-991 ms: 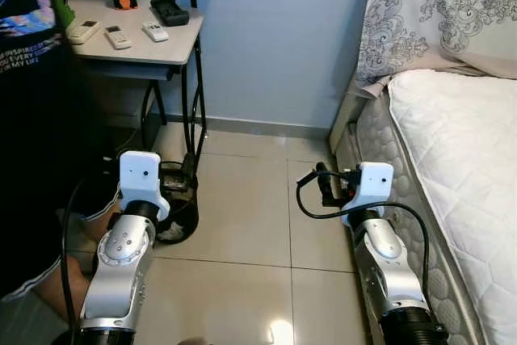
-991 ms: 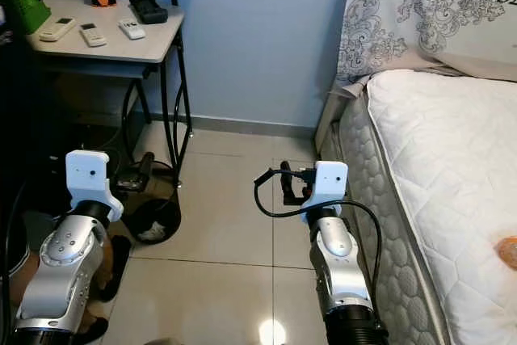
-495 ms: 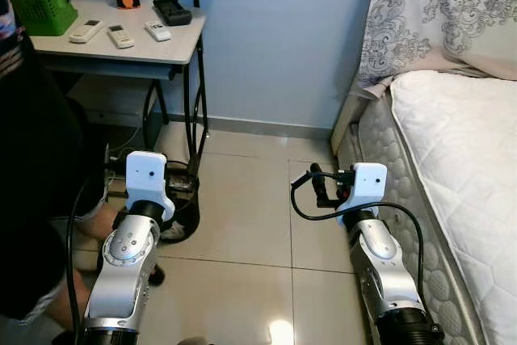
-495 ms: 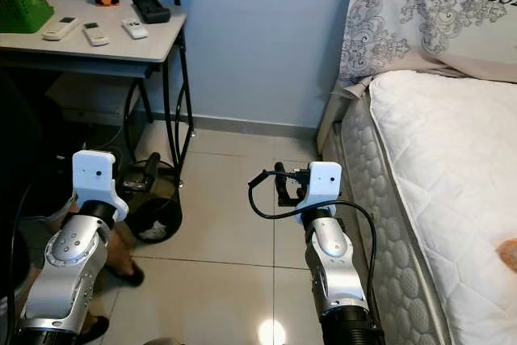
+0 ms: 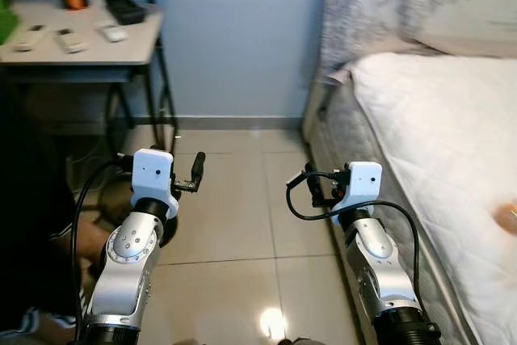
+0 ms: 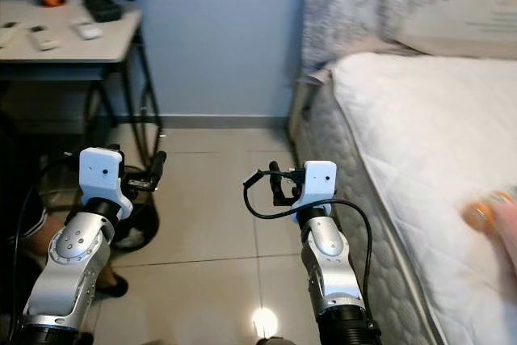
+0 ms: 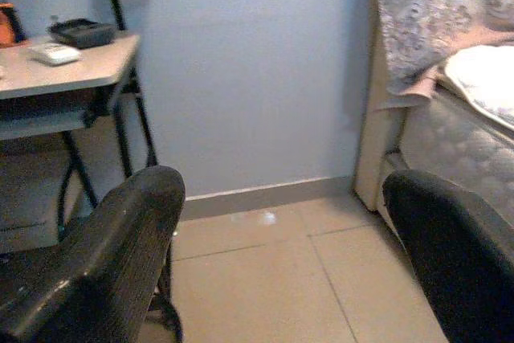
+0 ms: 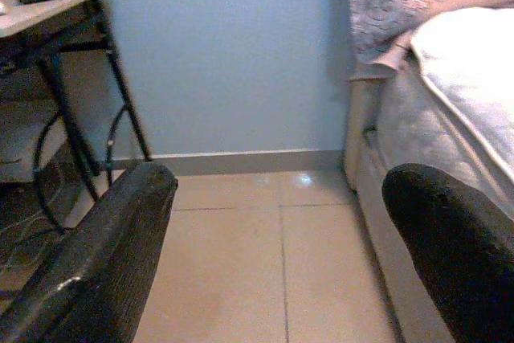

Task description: Clean up the room

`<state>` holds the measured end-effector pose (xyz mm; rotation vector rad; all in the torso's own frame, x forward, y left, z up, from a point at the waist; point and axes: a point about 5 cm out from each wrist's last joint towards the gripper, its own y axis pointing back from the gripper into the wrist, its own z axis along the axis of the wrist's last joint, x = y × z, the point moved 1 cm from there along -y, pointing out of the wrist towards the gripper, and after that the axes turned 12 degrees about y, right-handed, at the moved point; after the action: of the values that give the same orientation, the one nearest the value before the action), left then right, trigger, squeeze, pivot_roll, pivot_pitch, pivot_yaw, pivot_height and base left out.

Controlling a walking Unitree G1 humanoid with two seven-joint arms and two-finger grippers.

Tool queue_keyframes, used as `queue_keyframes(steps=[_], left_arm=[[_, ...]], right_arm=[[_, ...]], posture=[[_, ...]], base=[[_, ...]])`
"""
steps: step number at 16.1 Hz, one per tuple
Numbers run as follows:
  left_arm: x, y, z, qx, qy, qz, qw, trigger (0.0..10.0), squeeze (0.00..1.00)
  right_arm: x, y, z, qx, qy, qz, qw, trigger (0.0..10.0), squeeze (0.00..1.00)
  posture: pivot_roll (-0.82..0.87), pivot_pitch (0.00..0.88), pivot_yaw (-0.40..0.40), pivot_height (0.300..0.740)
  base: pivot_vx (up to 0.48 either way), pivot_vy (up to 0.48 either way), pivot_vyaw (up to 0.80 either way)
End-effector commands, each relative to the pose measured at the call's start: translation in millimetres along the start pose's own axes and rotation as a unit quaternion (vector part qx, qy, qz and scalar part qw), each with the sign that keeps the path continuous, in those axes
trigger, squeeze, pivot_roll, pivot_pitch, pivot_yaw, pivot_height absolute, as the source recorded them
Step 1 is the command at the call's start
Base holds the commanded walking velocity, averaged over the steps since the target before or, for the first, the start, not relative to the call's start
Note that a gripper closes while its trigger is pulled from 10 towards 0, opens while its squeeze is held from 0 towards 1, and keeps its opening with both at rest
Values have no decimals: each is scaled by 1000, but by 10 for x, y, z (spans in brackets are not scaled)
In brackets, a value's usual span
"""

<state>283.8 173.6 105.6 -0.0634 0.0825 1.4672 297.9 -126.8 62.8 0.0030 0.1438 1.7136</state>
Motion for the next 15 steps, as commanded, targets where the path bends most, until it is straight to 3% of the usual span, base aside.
queue_keyframes(steps=[1, 6, 15], left_arm=[[-14, -19, -20, 4, -4, -6, 1000, 10000, 0], [-8, -62, -5, 2, -2, -4, 1000, 10000, 0], [-45, -168, 23, 1, -11, -29, 1000, 10000, 0]], right_arm=[[-10, -14, 28, -4, -1, -2, 1000, 10000, 0], [18, -54, 52, -6, 0, 3, 1000, 10000, 0], [21, -47, 103, -26, -7, -5, 1000, 10000, 0]], posture=[[98, 0, -44, 740], [103, 0, -42, 740], [65, 0, -4, 740]], base=[[0, 0, -681], [0, 0, 0], [0, 0, -746]])
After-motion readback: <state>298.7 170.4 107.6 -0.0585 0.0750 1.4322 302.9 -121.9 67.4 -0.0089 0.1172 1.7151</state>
